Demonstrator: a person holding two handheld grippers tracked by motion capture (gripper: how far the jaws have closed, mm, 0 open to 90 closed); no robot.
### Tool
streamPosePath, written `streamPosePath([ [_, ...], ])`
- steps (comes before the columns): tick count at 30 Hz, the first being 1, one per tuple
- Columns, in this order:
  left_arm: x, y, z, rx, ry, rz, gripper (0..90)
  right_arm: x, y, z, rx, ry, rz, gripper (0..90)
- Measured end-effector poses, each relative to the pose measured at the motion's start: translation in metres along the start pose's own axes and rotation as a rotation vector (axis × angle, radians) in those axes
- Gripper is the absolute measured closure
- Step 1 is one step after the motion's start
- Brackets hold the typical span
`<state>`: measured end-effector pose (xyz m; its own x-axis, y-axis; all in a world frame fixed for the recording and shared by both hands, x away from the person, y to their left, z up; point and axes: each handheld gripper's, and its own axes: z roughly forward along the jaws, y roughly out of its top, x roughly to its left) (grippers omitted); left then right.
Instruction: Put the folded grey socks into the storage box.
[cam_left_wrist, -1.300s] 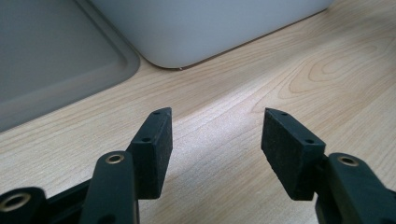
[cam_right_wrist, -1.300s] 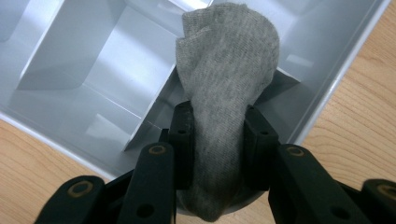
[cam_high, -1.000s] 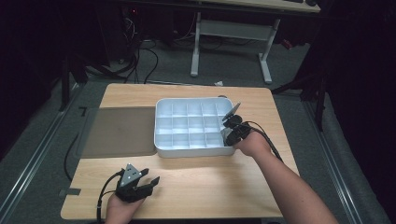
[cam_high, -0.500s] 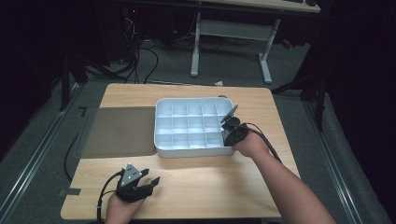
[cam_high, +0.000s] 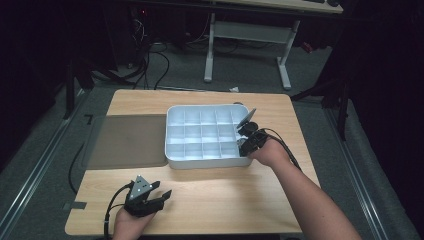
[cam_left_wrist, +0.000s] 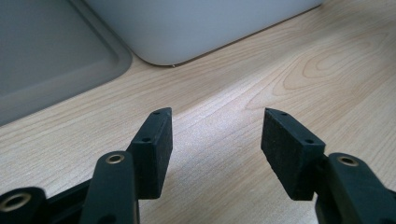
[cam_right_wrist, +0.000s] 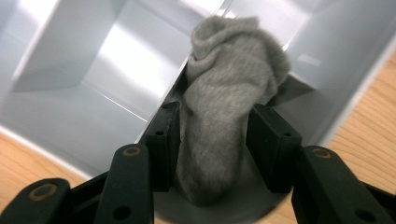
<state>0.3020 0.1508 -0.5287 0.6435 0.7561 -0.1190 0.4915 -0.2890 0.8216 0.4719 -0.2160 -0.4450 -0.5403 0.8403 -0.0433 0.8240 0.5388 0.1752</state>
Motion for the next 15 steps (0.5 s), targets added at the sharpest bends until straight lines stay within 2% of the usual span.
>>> streamPosePath([
  [5, 0.0, 0.0, 0.001, -0.003, -0.003, -0.004, 43.9, -0.002, -0.001, -0.012, -0.028, 0.01, 0.017, 54.1],
  [8, 0.0, 0.0, 0.001, 0.004, -0.005, 0.0, 43.9, -0.003, -0.001, -0.022, -0.046, 0.007, 0.018, 56.9],
  [9, 0.0, 0.0, 0.001, 0.005, -0.005, 0.001, 43.9, -0.002, -0.002, -0.025, -0.051, 0.008, 0.018, 59.8],
  [10, 0.0, 0.0, 0.001, 0.006, -0.005, 0.001, 43.9, -0.001, -0.003, -0.028, -0.049, 0.014, 0.019, 72.9],
  [11, 0.0, 0.0, 0.001, 0.009, -0.006, 0.002, 43.9, -0.001, -0.003, -0.028, -0.049, 0.014, 0.019, 72.9],
  [12, 0.0, 0.0, 0.001, 0.01, -0.007, 0.002, 43.8, 0.0, -0.005, -0.026, -0.031, 0.004, -0.01, 82.7],
  [14, -0.001, 0.0, 0.002, 0.007, -0.005, 0.001, 43.8, 0.0, -0.005, -0.025, -0.024, -0.002, -0.011, 85.5],
  [15, -0.001, 0.0, 0.002, 0.008, -0.005, 0.001, 43.9, 0.001, -0.006, -0.022, -0.008, -0.008, 0.004, 87.6],
])
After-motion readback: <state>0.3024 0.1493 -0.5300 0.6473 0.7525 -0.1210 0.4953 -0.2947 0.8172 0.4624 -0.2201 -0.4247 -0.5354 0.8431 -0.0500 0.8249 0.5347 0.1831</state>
